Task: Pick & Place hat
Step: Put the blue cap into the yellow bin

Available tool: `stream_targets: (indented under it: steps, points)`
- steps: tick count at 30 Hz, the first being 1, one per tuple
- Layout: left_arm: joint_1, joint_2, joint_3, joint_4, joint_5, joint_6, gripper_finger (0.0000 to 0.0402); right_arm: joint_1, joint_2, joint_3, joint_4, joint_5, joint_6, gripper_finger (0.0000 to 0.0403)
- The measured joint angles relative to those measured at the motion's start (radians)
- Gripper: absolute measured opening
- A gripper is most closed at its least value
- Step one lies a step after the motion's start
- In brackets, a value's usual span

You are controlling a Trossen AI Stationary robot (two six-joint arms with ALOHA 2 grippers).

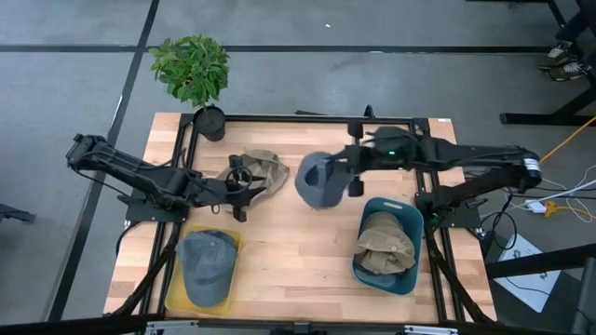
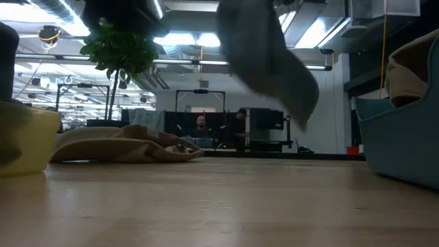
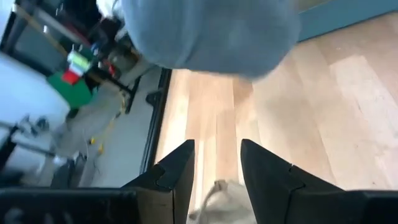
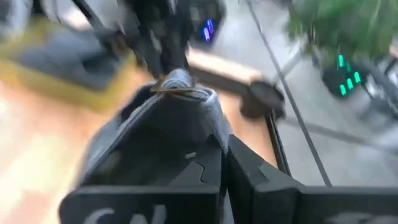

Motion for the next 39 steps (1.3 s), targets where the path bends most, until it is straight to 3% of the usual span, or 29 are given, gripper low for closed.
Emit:
stream_targets:
  steps: [4,8,12,17,23,32,39]
  points:
    - [0.018,0.034,0.000,0.103,0.073,0.142,0.0127,0.004,-0.079,-0.072,0.135,-0.093,0.033,0.0007]
    - [0.026,0.102,0.000,0.243,0.158,0.385,0.0127,0.004,-0.101,-0.102,0.195,-0.189,0.046,0.0008]
    - [0.024,0.185,0.000,0.408,0.148,0.639,0.0130,0.004,-0.101,-0.113,0.210,-0.230,0.050,0.0008]
    - [0.016,0.259,0.000,0.572,0.151,0.823,0.0147,0.003,-0.086,-0.113,0.203,-0.229,0.056,0.0008]
    - [0.012,0.296,0.000,0.624,0.161,0.863,0.0181,0.003,-0.086,-0.114,0.134,-0.229,0.065,0.0013]
    - [0.054,0.302,0.000,0.657,0.311,0.860,0.0226,0.002,-0.086,-0.114,0.113,-0.245,0.078,0.0014]
    - [0.084,0.302,0.000,0.672,0.427,0.929,0.0239,0.002,-0.086,-0.220,0.305,-0.305,0.137,0.0015]
